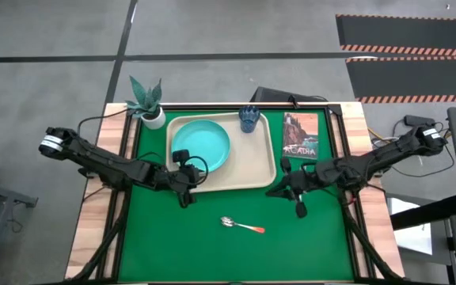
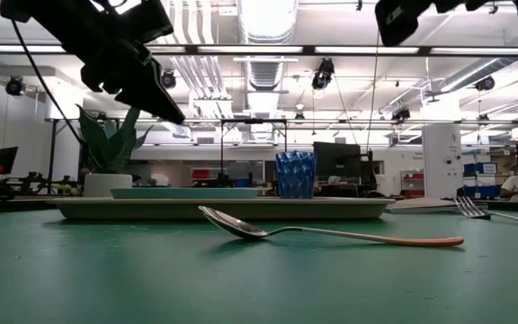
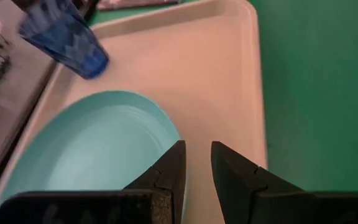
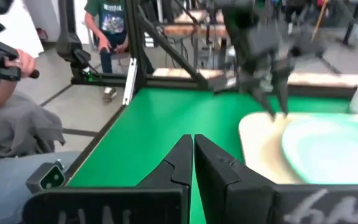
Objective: Pick and place plate/cup/fork/spoon on tray
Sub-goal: Put the orange spoon on the light brown serving tray to the bottom of the blue cup
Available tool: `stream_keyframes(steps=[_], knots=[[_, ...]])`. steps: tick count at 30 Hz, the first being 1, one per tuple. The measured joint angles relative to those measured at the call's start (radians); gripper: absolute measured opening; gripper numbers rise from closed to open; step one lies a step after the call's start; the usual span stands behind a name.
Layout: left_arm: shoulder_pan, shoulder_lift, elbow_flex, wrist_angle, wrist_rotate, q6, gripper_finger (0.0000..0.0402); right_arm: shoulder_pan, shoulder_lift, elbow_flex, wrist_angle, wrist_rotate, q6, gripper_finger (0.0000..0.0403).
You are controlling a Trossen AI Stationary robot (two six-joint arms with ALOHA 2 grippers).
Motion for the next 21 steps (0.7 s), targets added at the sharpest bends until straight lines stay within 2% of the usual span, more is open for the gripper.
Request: stream_keyframes(steps=[5,11,21], knots=[[0.000,-0.036,0.000,-0.010,-0.005,0.030,0.0061,0.004,0.077,0.002,0.023,0.022,0.084,0.0009],[0.000,-0.084,-0.002,-0.087,-0.004,0.010,0.0061,0.006,0.197,0.131,-0.057,0.023,0.110,0.0009],[-0.009,-0.116,-0.006,-0.192,0.016,-0.096,0.0061,0.023,0.474,0.469,-0.600,0.033,0.234,0.0009]])
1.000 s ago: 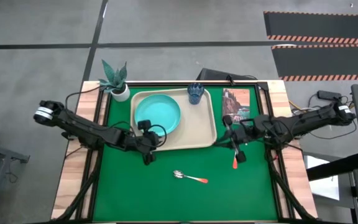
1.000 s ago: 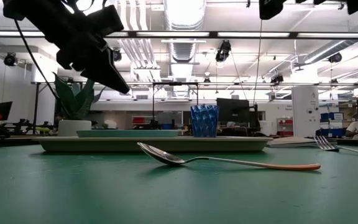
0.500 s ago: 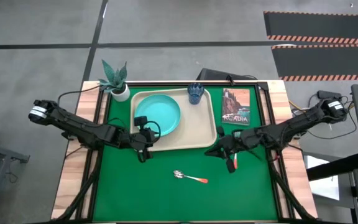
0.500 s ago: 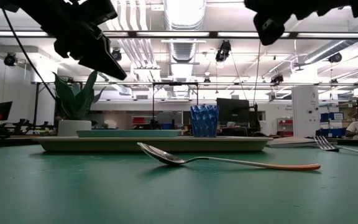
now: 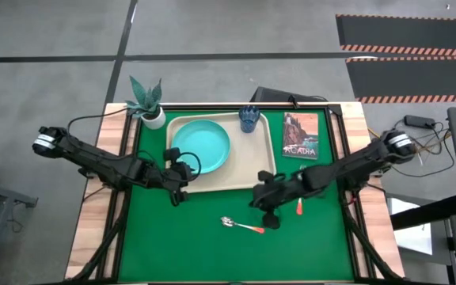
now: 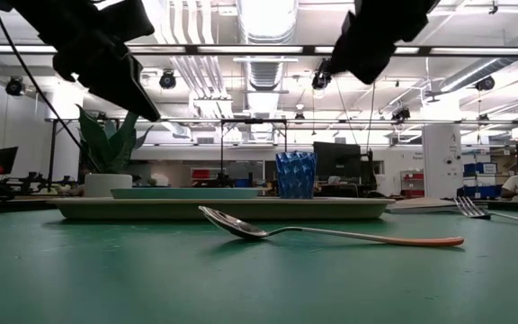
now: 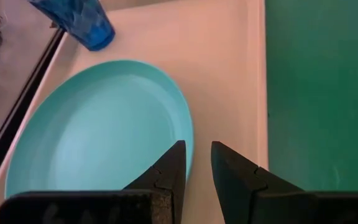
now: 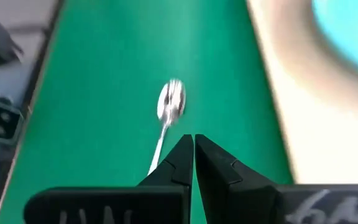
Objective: Pick and place plate/cup/fork/spoon on tray
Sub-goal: Put the orange spoon on the light brown serving tray to the bottom of the blue cup
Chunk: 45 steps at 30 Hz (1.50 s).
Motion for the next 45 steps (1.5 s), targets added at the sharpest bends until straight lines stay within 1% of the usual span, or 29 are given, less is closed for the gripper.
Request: stream_keyframes(steps=[6,9,12,15,20,26,35,40,42,45], knots=[[-0.002,0.006,-0.001,-0.005,0.019,-0.001,0.0061,0.050,0.191,0.215,-0.284,0.000,0.070,0.0009],[-0.005,0.005,-0.001,-0.012,0.049,-0.001,0.0061,0.074,0.281,0.313,-0.415,-0.001,0.111,0.0009],[-0.006,0.005,-0.001,-0.017,0.079,-0.002,0.0061,0.096,0.362,0.398,-0.506,-0.001,0.117,0.0009],[-0.011,0.005,-0.001,-0.018,0.091,-0.002,0.0061,0.112,0.425,0.461,-0.559,-0.001,0.112,0.0009],[-0.027,0.000,-0.001,-0.018,0.091,0.003,0.0061,0.129,0.467,0.485,-0.514,0.017,0.079,0.0009],[-0.034,-0.004,-0.001,-0.038,0.091,0.001,0.0061,0.140,0.468,0.469,-0.432,0.120,0.043,0.0009],[-0.034,-0.004,-0.003,-0.046,0.091,-0.002,0.0061,0.139,0.468,0.461,-0.394,0.130,0.052,0.0009],[-0.034,-0.004,-0.003,-0.045,0.091,-0.002,0.0061,0.139,0.468,0.432,-0.320,0.119,0.052,0.0011],[-0.034,-0.004,-0.003,-0.045,0.091,-0.002,0.0061,0.139,0.468,0.416,-0.282,0.119,0.052,0.0019],[-0.034,-0.004,-0.003,-0.045,0.091,-0.003,0.0061,0.139,0.468,0.397,-0.265,0.121,0.052,0.0043]])
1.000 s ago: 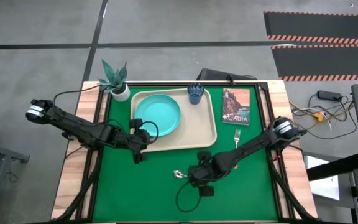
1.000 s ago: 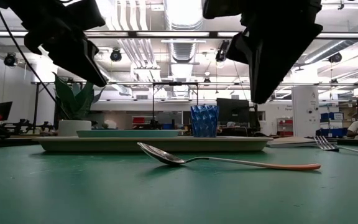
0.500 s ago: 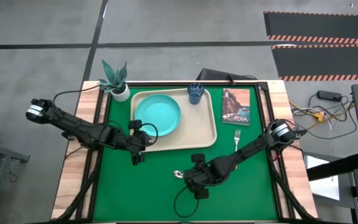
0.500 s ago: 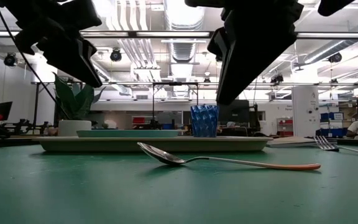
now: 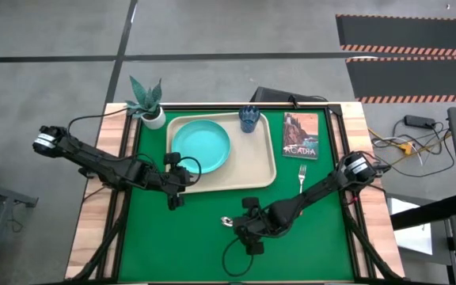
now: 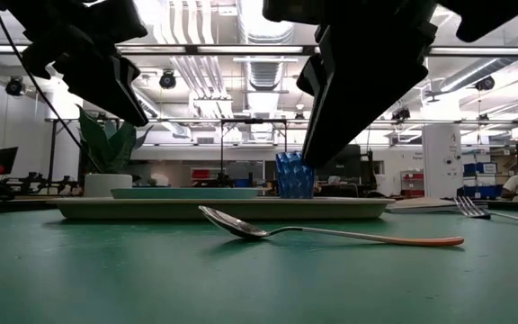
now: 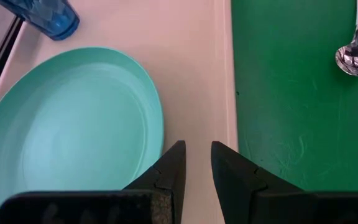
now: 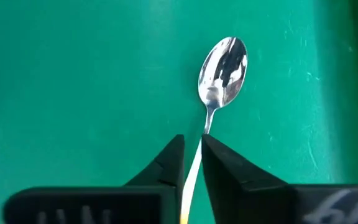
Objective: Pick and place plate/cup/fork/spoon on tray
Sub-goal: Put the orange spoon on the light brown serving tray to the bottom of the blue cup
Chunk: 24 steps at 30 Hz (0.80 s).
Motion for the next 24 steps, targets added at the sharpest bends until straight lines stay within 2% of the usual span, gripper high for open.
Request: stream_keyframes(steps=[8,12,17,24], knots=[[0.000,0.000,0.000,0.001,0.000,0.000,0.0061,0.000,0.000,-0.056,0.115,0.026,0.008,0.0133],[0.000,0.000,0.000,0.001,0.000,-0.001,0.0061,0.000,0.000,-0.093,0.168,0.049,0.014,0.0164],[0.000,0.000,0.000,0.001,0.000,0.000,0.0061,0.000,0.000,-0.147,0.245,0.099,0.047,0.0177],[0.000,0.000,0.000,0.001,0.000,0.000,0.0061,-0.005,0.000,-0.173,0.287,0.114,0.066,0.0172]])
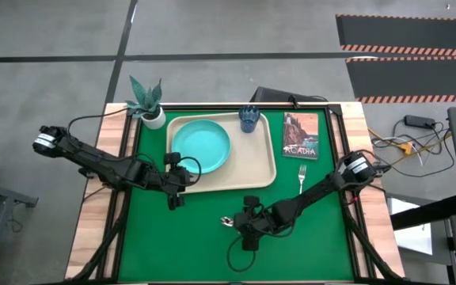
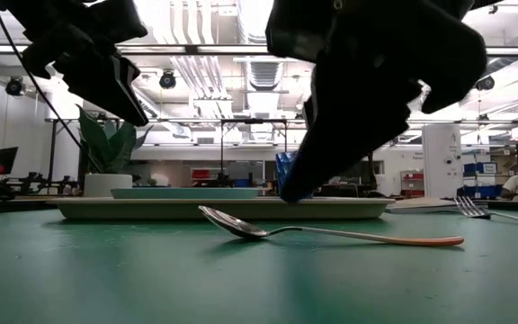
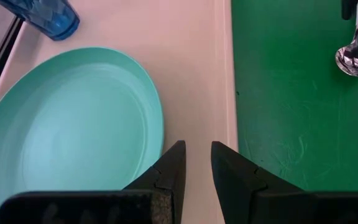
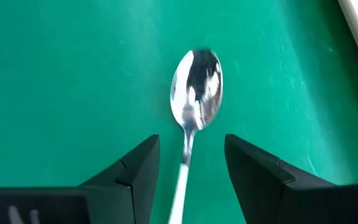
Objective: Pick and place plate/cup/fork/spoon on tray
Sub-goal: Put the orange spoon on the light brown serving tray to the bottom of the blue cup
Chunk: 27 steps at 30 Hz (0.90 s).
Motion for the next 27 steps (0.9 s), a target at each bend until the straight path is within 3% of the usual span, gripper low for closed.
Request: stream_keyframes(steps=[15,27], knots=[[0.000,0.000,-0.001,0.000,0.000,0.000,0.0061,0.000,0.000,-0.057,0.104,0.016,-0.003,0.0166],[0.000,0.000,-0.003,0.009,0.000,0.000,0.0061,0.001,0.085,-0.047,0.164,0.016,-0.006,0.0156]])
